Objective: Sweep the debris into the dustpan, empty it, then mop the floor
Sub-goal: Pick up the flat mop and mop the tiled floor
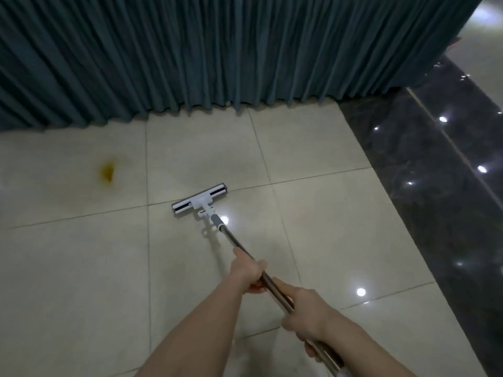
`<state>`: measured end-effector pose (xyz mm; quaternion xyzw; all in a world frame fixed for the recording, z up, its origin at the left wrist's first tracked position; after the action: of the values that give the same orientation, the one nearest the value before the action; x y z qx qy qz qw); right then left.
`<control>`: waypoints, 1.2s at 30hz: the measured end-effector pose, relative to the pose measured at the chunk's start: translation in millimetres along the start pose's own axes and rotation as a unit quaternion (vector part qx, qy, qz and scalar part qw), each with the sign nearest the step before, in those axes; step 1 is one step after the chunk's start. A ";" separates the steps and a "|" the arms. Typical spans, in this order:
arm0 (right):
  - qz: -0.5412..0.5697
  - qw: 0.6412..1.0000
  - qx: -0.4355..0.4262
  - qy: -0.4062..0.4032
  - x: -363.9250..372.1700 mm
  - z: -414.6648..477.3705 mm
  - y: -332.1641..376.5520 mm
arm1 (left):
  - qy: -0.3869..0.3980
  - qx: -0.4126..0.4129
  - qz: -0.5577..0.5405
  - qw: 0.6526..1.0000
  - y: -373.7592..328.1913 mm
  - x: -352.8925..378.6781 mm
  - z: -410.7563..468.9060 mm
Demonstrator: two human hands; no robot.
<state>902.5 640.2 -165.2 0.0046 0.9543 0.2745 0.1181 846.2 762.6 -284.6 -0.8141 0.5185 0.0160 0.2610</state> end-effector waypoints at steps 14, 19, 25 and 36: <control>-0.118 0.992 -0.024 0.034 53.7 98.1 157.5 | -0.058 0.020 -0.112 0.992 -11.4 -167.0 57.4; -0.131 0.990 -0.019 0.049 34.4 141.4 204.7 | -0.075 0.017 -0.129 0.989 -46.8 -207.3 92.8; -0.123 0.989 -0.015 0.082 -0.2 183.0 258.1 | -0.108 -0.009 -0.146 0.983 -95.0 -241.3 136.0; -0.102 0.991 -0.014 0.080 15.0 284.2 378.1 | -0.159 -0.014 -0.148 0.976 -136.2 -372.3 216.1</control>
<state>931.5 1111.1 -203.5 -0.1162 0.9523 0.2739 0.0684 843.3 1213.6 -305.0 -0.8724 0.3438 0.1139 0.3283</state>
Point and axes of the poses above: each hand's wrist, its own z-axis towards the middle knuckle, its own x-axis out of the palm, y = z × x, the point moved 8 cm from there along z, towards the middle knuckle, and after that the axes turned 15 degrees about z, right-handed, at the moved point
